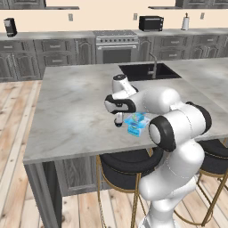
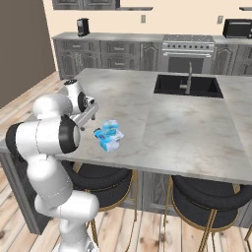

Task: Stack the yogurt containers by placing the smaller containers on top of the larger containers.

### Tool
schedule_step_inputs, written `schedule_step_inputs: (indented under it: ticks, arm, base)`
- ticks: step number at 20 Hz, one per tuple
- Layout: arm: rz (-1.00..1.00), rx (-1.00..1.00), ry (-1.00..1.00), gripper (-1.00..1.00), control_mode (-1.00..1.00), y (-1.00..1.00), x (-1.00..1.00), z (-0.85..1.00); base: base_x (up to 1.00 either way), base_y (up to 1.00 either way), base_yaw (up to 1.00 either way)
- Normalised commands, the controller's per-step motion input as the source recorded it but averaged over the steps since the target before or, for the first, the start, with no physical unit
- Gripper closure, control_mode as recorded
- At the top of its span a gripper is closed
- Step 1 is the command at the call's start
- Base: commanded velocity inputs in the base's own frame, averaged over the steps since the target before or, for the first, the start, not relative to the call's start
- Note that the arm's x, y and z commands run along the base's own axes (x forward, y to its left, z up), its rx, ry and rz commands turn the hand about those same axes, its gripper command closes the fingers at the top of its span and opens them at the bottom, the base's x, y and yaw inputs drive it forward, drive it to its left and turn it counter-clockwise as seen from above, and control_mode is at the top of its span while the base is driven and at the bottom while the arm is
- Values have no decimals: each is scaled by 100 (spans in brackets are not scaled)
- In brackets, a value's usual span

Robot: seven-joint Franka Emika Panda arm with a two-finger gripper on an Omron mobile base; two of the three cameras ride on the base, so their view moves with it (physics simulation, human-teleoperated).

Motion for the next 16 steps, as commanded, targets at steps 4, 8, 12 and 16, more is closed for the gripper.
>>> schedule_step_inputs:
  ticks: [4, 8, 12, 16]
  arm:
    - [0, 0, 0, -100, -100, 0, 20, -18]
    - [0, 0, 0, -100, -100, 0, 19, -18]
    - [0, 0, 0, -100, -100, 0, 18, -17]
    - [0, 0, 0, -100, -100, 0, 20, -17]
  base:
    - [0, 0, 0]
    - [0, 0, 0]
    - [0, 0, 0]
    - [0, 0, 0]
